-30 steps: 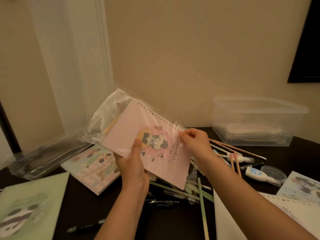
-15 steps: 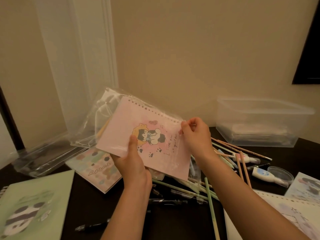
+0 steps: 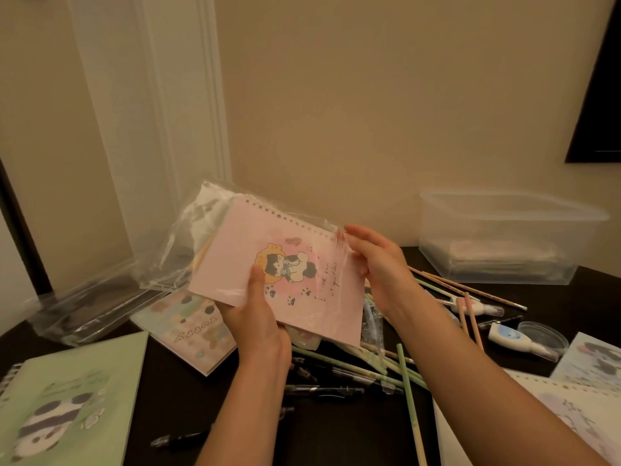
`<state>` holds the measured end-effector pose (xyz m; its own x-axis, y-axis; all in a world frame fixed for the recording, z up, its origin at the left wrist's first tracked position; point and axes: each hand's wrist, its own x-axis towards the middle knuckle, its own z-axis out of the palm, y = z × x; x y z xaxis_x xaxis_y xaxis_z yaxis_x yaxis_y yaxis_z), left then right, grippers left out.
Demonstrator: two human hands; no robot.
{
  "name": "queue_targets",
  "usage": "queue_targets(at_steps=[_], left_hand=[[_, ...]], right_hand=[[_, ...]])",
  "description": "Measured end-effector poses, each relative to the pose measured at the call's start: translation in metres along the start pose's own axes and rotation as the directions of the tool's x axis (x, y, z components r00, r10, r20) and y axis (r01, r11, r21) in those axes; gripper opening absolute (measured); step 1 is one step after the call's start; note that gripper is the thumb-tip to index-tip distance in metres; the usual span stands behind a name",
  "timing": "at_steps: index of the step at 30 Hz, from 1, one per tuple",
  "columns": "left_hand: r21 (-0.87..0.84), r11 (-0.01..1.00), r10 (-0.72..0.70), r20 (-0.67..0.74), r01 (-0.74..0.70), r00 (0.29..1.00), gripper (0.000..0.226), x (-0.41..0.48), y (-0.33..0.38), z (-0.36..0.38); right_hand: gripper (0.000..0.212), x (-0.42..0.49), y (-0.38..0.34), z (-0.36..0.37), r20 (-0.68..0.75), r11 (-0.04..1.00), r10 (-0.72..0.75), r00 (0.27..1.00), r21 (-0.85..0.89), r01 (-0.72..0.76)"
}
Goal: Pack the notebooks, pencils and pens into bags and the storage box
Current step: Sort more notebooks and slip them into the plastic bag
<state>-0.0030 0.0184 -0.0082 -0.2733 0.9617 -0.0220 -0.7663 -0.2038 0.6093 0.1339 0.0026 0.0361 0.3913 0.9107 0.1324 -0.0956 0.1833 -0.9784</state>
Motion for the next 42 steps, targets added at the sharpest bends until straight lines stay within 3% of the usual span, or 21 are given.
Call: queue_targets(at_steps=[3,5,7,9,13,15,17,21,26,28,31,33,35,38,42], left_hand=[[0.0,1.0,-0.017,-0.002,0.017,1.0,0.039,0.001,0.001,-0.001],[-0.001,0.999,-0.038,0.0,0.038,0.999,0.04,0.0,0.002,-0.001],[0.0,0.999,-0.049,0.011,0.049,0.999,0.04,0.0,0.002,-0.001],[0.005,0.999,-0.05,0.019,0.05,0.999,0.04,-0.001,0.003,0.001],[-0.012,0.997,-0.078,0.045,0.079,0.996,0.038,-0.003,0.005,0.001],[-0.024,0.994,-0.103,0.049,0.104,0.994,0.035,-0.002,0.007,-0.001],[-0.03,0.991,-0.125,0.057,0.127,0.991,0.033,0.001,0.009,-0.002],[-0.028,0.987,-0.159,0.061,0.161,0.985,0.037,0.005,0.009,-0.003],[-0.037,0.982,-0.185,0.016,0.186,0.983,0.039,0.007,0.008,-0.005],[-0.051,0.982,-0.181,-0.013,0.18,0.983,0.041,0.007,0.008,-0.005],[-0.051,0.986,-0.161,-0.04,0.159,0.986,0.041,0.006,0.009,-0.005],[-0.032,0.988,-0.153,-0.025,0.152,0.988,0.039,0.005,0.01,-0.005],[0.006,0.989,-0.148,0.022,0.148,0.989,0.035,0.007,0.011,-0.005],[0.07,0.98,-0.193,0.148,0.184,0.97,0.037,0.007,0.014,-0.004],[0.127,0.963,-0.261,0.231,0.237,0.937,0.028,0.003,0.01,-0.002]], right_hand=[[0.026,0.002,0.007,0.002,0.013,0.954,-0.192,0.981,-0.232,0.189],[0.029,0.004,0.013,0.0,0.035,0.805,-0.354,0.935,-0.498,0.324],[0.034,0.003,0.013,-0.004,0.078,0.616,-0.444,0.893,-0.697,0.367],[0.041,0.001,0.01,-0.004,0.14,0.461,-0.485,0.863,-0.798,0.388],[0.049,0.001,0.015,-0.003,0.153,0.367,-0.482,0.863,-0.859,0.357],[0.05,0.003,0.013,-0.011,0.095,0.461,-0.457,0.884,-0.825,0.327],[0.045,0.002,0.008,-0.021,0.115,0.576,-0.45,0.886,-0.721,0.386],[0.032,0.0,-0.001,-0.03,0.07,0.694,-0.52,0.851,-0.547,0.469],[0.015,-0.002,0.002,-0.028,-0.021,0.675,-0.555,0.832,-0.596,0.435],[0.012,-0.007,0.005,-0.028,-0.018,0.681,-0.48,0.877,-0.639,0.359],[0.027,-0.01,0.006,-0.027,0.097,0.745,-0.12,0.988,-0.649,0.155],[0.033,-0.008,0.009,-0.028,0.157,0.867,0.134,0.978,-0.497,-0.039],[0.035,-0.006,0.015,-0.031,0.23,0.95,0.262,0.937,-0.231,-0.209],[0.033,-0.008,0.026,-0.035,0.309,0.935,0.286,0.907,0.118,-0.335],[0.032,-0.013,0.036,-0.033,0.298,0.925,0.213,0.93,0.244,-0.29]])
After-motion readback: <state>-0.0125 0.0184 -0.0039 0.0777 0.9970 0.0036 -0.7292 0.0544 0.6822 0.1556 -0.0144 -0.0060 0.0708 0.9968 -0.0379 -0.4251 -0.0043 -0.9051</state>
